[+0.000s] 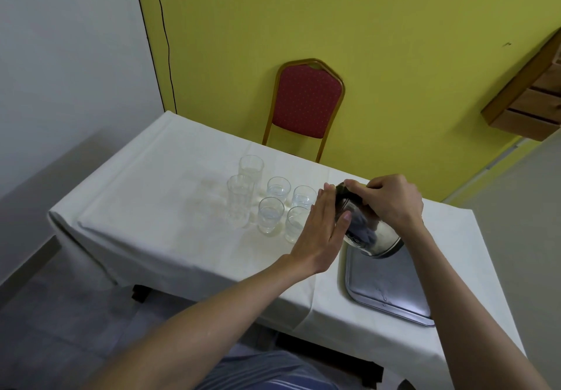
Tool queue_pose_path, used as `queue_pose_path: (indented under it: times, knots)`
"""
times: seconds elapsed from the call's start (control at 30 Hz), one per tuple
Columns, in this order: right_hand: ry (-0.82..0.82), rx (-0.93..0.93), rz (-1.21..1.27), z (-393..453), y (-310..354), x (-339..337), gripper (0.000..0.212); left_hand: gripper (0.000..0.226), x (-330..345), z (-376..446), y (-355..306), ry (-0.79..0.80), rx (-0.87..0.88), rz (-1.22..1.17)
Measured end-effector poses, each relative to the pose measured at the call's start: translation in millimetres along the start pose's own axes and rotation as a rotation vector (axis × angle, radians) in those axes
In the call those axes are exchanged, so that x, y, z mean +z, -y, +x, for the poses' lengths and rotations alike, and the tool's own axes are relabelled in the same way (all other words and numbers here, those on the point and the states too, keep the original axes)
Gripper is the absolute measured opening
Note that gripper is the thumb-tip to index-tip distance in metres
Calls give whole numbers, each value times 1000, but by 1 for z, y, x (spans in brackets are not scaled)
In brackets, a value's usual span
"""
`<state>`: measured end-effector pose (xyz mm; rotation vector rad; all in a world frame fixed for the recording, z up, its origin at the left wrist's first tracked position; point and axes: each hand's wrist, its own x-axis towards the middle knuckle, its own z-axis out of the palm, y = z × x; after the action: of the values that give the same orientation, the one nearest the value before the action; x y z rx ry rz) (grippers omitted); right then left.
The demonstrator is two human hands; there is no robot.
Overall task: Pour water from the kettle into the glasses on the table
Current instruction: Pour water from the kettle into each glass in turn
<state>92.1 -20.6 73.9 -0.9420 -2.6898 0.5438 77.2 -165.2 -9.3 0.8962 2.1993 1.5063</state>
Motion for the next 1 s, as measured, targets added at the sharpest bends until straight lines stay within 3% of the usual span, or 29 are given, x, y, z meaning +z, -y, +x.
queue_pose_path:
  times: [1.0]
  knots:
    - [54, -34, -119, 14, 9, -6, 62, 67, -1, 6, -2, 40, -43, -59]
